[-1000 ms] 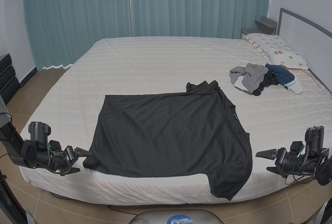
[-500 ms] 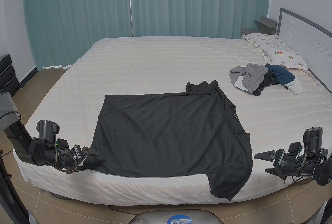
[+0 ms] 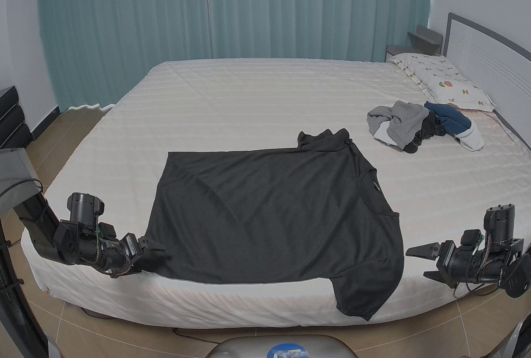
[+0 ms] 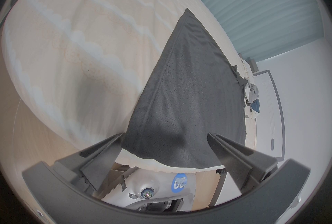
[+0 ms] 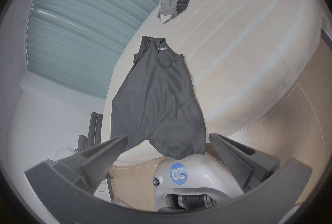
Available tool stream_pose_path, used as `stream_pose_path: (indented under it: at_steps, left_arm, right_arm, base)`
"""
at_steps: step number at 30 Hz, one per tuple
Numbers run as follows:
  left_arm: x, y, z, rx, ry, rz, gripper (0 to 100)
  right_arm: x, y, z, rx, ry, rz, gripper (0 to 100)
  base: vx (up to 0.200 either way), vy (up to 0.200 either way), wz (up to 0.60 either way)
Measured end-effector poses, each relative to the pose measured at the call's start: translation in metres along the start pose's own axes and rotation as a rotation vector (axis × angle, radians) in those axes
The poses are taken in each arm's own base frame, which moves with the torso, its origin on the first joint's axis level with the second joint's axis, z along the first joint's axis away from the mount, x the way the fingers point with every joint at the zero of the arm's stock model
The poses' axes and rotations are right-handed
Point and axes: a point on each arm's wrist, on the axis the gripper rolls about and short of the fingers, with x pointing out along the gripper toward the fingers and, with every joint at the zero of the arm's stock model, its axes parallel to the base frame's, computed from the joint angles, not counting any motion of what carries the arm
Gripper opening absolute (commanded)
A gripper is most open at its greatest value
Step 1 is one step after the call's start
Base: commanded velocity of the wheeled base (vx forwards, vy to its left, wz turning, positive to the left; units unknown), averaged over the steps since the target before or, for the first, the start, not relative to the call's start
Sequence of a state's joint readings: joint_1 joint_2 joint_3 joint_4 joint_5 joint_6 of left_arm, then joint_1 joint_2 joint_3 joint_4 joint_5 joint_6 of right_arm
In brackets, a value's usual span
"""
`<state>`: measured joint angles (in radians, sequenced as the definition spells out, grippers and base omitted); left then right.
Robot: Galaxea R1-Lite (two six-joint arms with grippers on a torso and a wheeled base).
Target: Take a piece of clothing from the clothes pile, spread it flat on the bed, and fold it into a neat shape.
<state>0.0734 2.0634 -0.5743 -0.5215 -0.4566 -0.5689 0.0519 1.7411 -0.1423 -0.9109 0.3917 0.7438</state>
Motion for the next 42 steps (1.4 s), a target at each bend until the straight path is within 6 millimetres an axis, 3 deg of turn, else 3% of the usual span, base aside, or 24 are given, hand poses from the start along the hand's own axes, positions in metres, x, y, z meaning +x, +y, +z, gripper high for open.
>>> stream_pose_path:
  at_steps: [8,9,29,36,42]
  left_arm:
    - [0.000,-0.001,0.004,-0.075,-0.012,-0.004,100]
    - [0.000,-0.002,0.005,-0.084,-0.016,-0.006,0]
    - [-0.006,0.005,-0.003,-0.119,-0.006,0.010,0]
    - [-0.013,0.011,-0.003,-0.138,-0.015,0.009,0]
    - [-0.016,0.013,-0.004,-0.143,-0.017,0.010,0]
  right_arm:
    - [0.001,-0.001,0.000,0.000,-0.002,-0.002,100]
    - [0.002,-0.001,0.000,0.000,-0.002,-0.002,100]
    - [0.004,-0.004,-0.001,0.004,0.013,-0.020,100]
    - [0.016,-0.007,0.002,-0.021,0.024,-0.041,100]
    - [0.034,-0.008,0.018,-0.041,-0.016,-0.068,100]
  base:
    - [0.000,0.000,0.00]
    - [0.000,0.000,0.00]
    - [0.000,0.000,0.00]
    - [0.000,0.000,0.00]
    - [0.000,0.000,0.00]
